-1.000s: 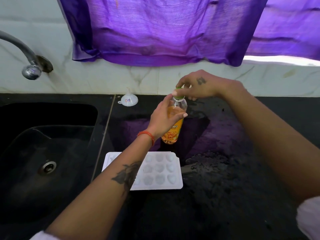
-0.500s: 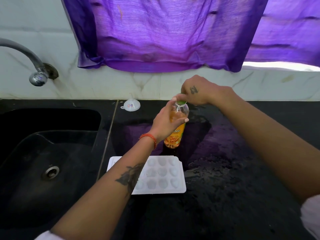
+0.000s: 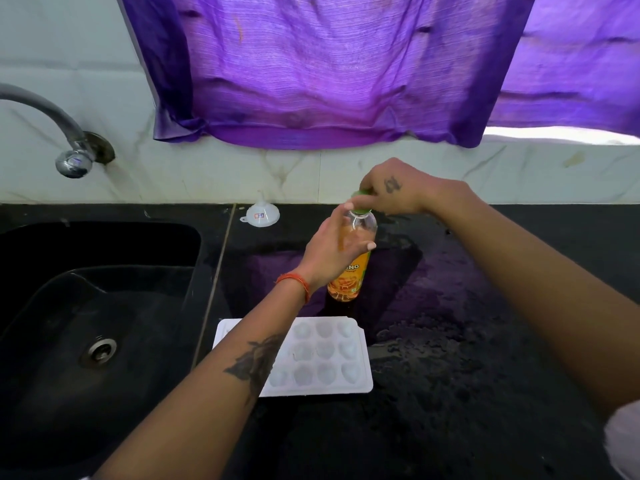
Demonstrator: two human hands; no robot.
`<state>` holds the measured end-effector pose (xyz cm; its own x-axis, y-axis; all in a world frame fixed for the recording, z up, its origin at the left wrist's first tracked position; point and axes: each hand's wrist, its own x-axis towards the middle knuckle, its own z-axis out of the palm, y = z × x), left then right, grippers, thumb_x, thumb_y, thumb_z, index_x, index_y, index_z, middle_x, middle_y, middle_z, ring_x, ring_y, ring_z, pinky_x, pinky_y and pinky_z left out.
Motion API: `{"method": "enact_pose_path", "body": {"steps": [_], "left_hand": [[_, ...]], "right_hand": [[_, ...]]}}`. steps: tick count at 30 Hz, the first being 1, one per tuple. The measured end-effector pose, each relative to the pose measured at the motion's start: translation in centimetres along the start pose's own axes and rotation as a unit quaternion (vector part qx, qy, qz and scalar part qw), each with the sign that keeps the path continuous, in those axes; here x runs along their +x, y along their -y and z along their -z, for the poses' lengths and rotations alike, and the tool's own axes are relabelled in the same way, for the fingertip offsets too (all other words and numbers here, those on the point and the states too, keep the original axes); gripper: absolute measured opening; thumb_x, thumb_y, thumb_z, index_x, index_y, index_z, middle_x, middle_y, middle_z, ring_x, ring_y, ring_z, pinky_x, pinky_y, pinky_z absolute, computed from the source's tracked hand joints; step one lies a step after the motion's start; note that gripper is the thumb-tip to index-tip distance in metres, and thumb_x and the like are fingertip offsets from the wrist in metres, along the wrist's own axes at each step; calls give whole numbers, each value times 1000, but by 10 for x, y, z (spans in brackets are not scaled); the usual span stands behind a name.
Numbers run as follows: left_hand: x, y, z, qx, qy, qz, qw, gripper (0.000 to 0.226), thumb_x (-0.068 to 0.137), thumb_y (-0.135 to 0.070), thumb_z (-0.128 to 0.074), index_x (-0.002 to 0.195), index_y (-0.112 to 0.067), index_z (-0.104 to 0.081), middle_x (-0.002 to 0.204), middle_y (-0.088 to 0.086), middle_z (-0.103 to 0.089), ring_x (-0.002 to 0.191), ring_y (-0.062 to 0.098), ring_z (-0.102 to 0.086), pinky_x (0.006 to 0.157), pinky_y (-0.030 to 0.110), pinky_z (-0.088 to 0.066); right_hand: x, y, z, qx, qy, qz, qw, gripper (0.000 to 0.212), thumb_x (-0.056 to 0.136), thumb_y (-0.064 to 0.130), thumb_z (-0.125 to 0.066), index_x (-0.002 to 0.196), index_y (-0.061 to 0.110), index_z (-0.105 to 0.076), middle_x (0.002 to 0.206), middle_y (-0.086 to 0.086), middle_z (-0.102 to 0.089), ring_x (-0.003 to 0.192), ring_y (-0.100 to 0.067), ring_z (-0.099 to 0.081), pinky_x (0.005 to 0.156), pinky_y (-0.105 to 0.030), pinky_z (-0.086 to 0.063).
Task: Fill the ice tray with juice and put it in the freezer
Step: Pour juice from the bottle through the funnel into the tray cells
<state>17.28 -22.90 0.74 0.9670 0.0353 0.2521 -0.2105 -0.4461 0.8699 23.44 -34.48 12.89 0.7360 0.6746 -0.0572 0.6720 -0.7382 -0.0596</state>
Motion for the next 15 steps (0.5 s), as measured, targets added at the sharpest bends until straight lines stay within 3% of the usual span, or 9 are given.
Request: {"method": "enact_pose_path", "body": {"steps": [3, 5, 7, 9, 11, 12, 15], "left_hand": [[-1, 0, -1, 0, 11, 15, 1000, 65, 79, -33, -71, 133, -27, -36, 120, -1, -53, 110, 21, -55, 90, 36, -48], [0, 0, 0, 2, 11, 20, 1000, 69, 78, -34, -71, 136, -26, -33, 122, 0, -51, 112, 20, -54, 91, 35, -47], [1, -1, 1, 3, 14, 21, 1000, 70, 79, -35, -70, 137, -28, -32, 123, 0, -52, 112, 20, -54, 92, 36, -47], [0, -2, 3, 2, 14, 20, 1000, 65, 80, -35, -69, 134, -37, -32, 121, -3, -52, 112, 19, -54, 91, 36, -48], [-1, -3, 3, 4, 9, 19, 1000, 60, 79, -34, -69, 122, -53, -31, 118, -7, -50, 111, 18, -54, 89, 33, -47], [-1, -3, 3, 2, 8, 18, 1000, 58, 79, -33, -69, 118, -54, -31, 117, -7, -50, 110, 18, -54, 88, 33, -47], [0, -1, 4, 1, 16, 29, 999, 65, 79, -34, -70, 133, -34, -34, 126, 2, -52, 112, 21, -54, 93, 41, -48]], "right_hand": [[-3, 3, 4, -21, 4, 44, 999, 31, 91, 27, -53, 104, 3, -67, 98, -17, -66, 85, -29, -59, 78, -37, -50], [-2, 5, 10, -9, 18, 63, 998, 32, 90, 21, -56, 117, 7, -63, 111, -14, -65, 97, -27, -59, 83, -31, -47], [-1, 4, 14, 7, 34, 53, 998, 41, 90, 32, -57, 124, 9, -59, 118, -11, -65, 104, -25, -60, 86, -26, -44], [3, 5, 13, -16, 31, 4, 999, 55, 87, 51, -52, 116, 6, -62, 101, -11, -68, 93, -26, -63, 84, -31, -49], [5, 7, 7, -59, 7, -2, 998, 51, 90, 48, -50, 101, 0, -65, 74, -5, -59, 70, -20, -57, 70, -32, -47], [6, 8, 4, -79, -1, 12, 997, 44, 92, 41, -51, 99, 0, -65, 70, -4, -54, 66, -19, -54, 66, -32, -45], [5, 7, 5, -88, 0, 71, 994, 30, 92, 27, -54, 111, 6, -64, 96, -11, -62, 85, -23, -56, 72, -29, -43]]}}
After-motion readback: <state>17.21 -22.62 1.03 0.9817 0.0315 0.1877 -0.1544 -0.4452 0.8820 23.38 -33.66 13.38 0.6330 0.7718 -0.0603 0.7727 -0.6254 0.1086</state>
